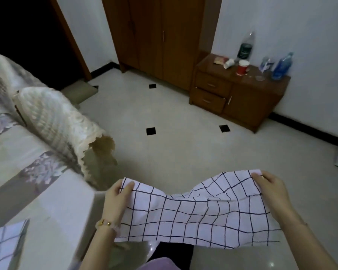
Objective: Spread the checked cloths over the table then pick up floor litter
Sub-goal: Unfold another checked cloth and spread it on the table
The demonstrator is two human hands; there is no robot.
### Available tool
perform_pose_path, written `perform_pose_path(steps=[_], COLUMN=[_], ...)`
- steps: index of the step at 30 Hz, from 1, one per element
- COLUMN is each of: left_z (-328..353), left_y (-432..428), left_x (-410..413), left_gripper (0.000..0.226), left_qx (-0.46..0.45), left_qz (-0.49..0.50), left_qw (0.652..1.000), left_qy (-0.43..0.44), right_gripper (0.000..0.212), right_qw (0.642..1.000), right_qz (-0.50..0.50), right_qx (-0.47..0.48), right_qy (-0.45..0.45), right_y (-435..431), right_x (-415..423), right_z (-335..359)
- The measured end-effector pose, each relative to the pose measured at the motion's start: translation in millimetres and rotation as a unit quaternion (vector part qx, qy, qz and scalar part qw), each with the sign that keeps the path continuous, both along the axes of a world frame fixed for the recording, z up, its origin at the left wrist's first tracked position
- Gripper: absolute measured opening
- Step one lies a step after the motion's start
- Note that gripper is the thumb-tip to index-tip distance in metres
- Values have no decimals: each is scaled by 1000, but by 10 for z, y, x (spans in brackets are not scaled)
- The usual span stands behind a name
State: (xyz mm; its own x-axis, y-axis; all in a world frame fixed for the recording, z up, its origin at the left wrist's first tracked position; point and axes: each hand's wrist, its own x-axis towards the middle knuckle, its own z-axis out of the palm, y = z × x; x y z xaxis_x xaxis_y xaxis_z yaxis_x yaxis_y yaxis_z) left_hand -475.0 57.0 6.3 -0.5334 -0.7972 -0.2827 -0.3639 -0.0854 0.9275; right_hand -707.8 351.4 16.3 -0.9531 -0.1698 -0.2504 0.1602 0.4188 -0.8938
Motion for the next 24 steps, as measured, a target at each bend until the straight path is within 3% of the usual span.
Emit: perform_pose_path(steps=[7, 12, 19, 24], left_z=[-28, 306, 777, 1026], left_y=[-896, -1776, -2847, -3401], left_x=[-1727, -2485, -2481, -2182], left_gripper=[16, 17, 17, 17], left_qx=[-3, -37, -108, -162], left_qz=[19, 79, 210, 351], left_qw=[1000, 996, 969, 919], left_qy=[17, 33, 79, 83], right_gripper=[20, 18, 15, 15], right_qw=[998, 993, 959, 890], right_qz=[58, 115, 277, 448], right_qx=[6, -19, -57, -73], right_qy=[10, 14, 33, 36], right_y=[-1200, -2420, -4417, -6047], right_x=[-1596, -2582, -3232, -3224], right_z=[150, 366, 607, 677])
